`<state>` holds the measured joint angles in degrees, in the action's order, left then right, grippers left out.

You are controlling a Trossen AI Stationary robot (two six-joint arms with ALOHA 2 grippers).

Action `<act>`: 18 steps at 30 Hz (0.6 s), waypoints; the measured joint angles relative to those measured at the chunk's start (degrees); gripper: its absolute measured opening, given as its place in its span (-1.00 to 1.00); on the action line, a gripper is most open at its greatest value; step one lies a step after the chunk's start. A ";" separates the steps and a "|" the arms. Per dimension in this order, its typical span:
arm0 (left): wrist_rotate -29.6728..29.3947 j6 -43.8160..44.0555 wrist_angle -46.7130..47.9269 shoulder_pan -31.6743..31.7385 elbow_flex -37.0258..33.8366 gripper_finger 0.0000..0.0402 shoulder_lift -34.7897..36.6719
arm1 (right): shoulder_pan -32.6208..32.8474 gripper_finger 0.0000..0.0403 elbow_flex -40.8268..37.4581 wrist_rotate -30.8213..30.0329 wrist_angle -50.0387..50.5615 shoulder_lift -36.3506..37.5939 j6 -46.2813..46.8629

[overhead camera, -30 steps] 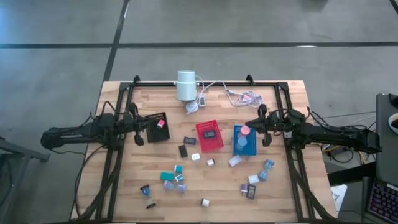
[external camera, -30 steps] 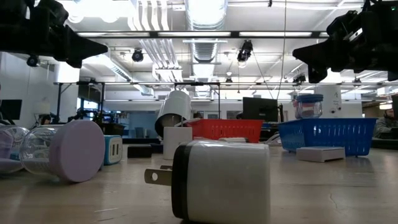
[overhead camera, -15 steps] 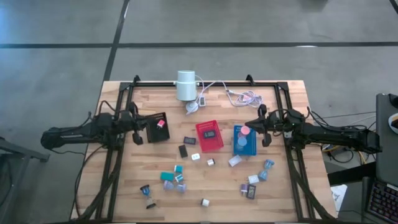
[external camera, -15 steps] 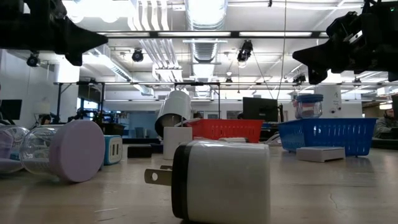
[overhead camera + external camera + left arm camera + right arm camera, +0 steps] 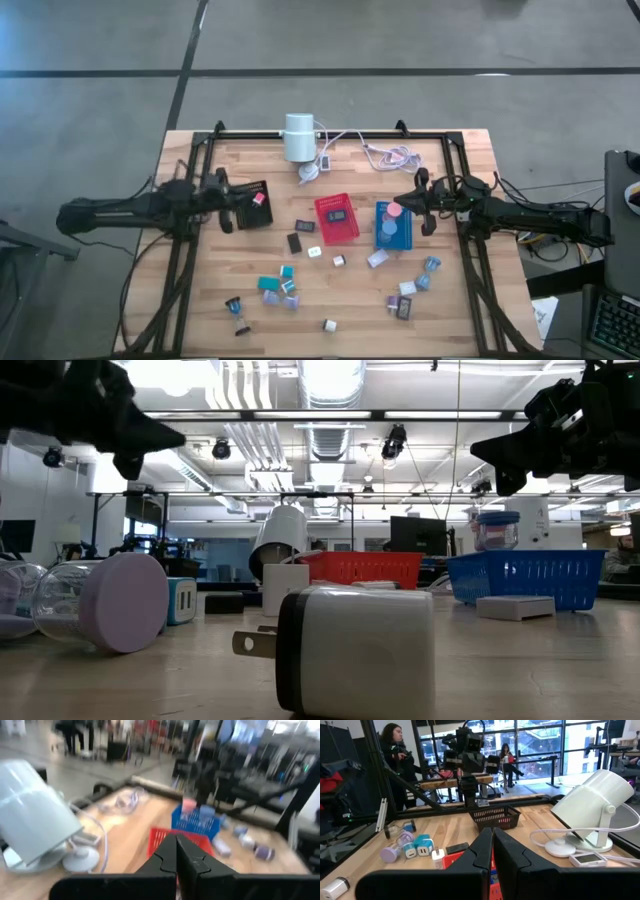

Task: Pick & Place Office items
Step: Put the top blue digital clock into the red bin

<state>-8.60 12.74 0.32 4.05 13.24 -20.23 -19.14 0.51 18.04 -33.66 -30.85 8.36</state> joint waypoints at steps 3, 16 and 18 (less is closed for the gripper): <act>0.00 0.19 -0.08 -0.61 4.23 -1.00 -8.45 | 0.00 -0.94 0.00 -0.02 0.01 0.00 0.05; -0.83 5.08 31.57 -4.77 33.08 -1.00 -48.16 | -0.01 -0.94 0.00 -0.02 -0.48 0.00 0.35; -0.85 5.14 33.22 -5.22 35.34 -0.99 -52.53 | 0.00 -0.94 0.00 -0.02 -0.59 0.02 0.49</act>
<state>-9.45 17.88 33.53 -1.17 48.58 -72.76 -19.14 0.51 18.02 -34.25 -30.83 8.85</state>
